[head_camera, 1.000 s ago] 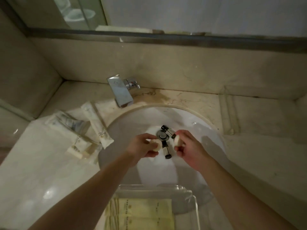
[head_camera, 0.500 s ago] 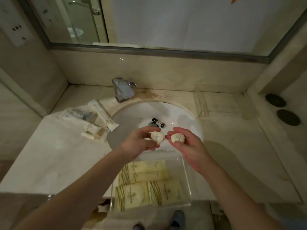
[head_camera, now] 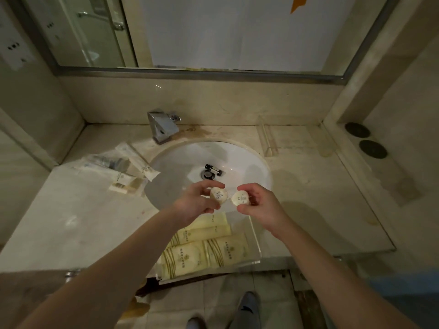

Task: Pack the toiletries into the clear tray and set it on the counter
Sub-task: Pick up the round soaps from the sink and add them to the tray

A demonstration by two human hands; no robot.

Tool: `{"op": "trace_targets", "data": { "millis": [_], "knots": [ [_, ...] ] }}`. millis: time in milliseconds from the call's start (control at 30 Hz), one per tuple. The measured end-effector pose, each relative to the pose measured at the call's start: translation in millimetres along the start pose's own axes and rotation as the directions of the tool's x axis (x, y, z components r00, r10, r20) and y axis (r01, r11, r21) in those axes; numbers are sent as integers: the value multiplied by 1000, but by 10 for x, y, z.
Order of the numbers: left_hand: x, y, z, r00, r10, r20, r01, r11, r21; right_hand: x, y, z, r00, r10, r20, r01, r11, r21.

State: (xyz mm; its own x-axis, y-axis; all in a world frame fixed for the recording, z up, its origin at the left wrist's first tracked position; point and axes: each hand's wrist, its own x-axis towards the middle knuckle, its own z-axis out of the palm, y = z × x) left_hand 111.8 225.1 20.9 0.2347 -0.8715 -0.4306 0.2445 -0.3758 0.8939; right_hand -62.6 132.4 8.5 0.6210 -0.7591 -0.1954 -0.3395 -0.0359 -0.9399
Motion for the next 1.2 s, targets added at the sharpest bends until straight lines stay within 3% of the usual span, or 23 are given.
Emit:
{"op": "trace_targets", "data": {
  "millis": [100,200,267,600,833,933,1033,1200],
  "knots": [
    [-17,-116,-25,999,-23,-37,24,999,34,-41,214,-35,1000,-8,-2,7,965,-264],
    [-52,-314,-77,994,-69,-86,76,994,75,-48,480,19,997,-32,67,62,851,-522],
    [-59,-422,-112,990,-94,-104,104,989,102,-28,616,83,994,-51,99,101,798,-594],
    [77,-594,-96,983,-163,-88,174,974,143,71,871,193,996,-32,80,79,713,-697],
    [153,-617,39,982,-169,-80,179,974,139,69,822,123,981,-33,191,172,602,-779],
    [176,-590,99,985,-158,-71,168,972,165,60,707,115,977,-123,172,210,630,-747],
    [207,-546,133,986,-154,-59,162,969,188,73,582,171,949,-205,240,314,674,-668],
    [273,-532,183,984,-169,-51,175,968,179,129,547,227,930,-285,231,363,632,-684]
  ]
}}
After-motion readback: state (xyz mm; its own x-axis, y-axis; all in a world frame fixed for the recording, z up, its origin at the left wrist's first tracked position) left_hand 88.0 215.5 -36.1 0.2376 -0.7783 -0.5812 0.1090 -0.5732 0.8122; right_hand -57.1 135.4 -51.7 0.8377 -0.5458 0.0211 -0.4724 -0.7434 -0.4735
